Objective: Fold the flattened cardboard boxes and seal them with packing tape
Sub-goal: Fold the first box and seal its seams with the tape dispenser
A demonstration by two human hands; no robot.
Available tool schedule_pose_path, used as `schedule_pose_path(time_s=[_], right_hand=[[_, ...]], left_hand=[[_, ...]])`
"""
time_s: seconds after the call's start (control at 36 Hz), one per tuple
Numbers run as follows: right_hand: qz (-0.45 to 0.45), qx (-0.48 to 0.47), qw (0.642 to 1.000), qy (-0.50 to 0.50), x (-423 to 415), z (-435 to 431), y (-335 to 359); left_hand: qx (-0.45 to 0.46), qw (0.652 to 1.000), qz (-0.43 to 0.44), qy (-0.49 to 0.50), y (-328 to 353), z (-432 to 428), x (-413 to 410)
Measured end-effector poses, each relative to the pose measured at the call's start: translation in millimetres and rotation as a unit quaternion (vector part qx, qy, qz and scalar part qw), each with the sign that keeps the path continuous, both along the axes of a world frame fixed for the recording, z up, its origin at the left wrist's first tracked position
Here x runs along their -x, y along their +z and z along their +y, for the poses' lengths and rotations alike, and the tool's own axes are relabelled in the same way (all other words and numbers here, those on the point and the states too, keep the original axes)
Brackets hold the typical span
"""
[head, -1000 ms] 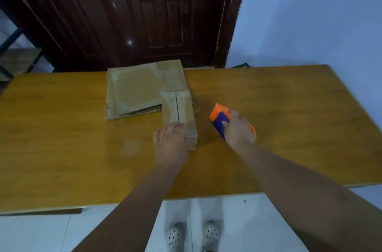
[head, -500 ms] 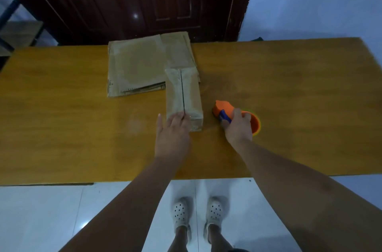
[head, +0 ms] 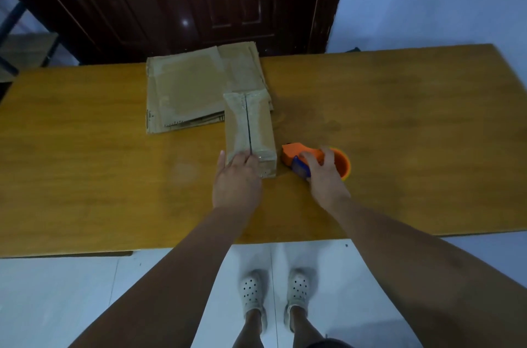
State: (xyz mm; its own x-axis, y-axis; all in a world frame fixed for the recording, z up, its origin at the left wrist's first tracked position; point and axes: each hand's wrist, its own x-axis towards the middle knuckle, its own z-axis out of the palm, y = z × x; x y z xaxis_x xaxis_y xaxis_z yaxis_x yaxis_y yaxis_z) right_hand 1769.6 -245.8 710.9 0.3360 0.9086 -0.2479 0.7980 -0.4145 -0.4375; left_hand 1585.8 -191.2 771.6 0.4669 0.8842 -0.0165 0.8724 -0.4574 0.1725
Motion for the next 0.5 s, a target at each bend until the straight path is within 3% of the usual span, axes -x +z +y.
schedule_pose_path(time_s=[0.14,0.22,0.33,0.39,0.5], right_hand=[[-0.024,0.023,0.999,0.004,1,0,6],[-0.051,-0.059,0.996,-0.051,13,5,19],[0.067,-0.207,0.970,-0.106,39,19,47],[0.130,-0.214,0.962,-0.109,52,24,59],[0.134,-0.189,0.967,-0.106,69,27,67]], left_hand=[[-0.006,1.000,0.003,-0.001,0,1,0],[-0.008,1.000,0.002,-0.002,-2,0,0],[-0.006,1.000,-0.001,-0.008,-4,1,2],[-0.005,1.000,-0.006,-0.010,-4,0,3],[0.000,1.000,-0.020,-0.014,-7,0,4]])
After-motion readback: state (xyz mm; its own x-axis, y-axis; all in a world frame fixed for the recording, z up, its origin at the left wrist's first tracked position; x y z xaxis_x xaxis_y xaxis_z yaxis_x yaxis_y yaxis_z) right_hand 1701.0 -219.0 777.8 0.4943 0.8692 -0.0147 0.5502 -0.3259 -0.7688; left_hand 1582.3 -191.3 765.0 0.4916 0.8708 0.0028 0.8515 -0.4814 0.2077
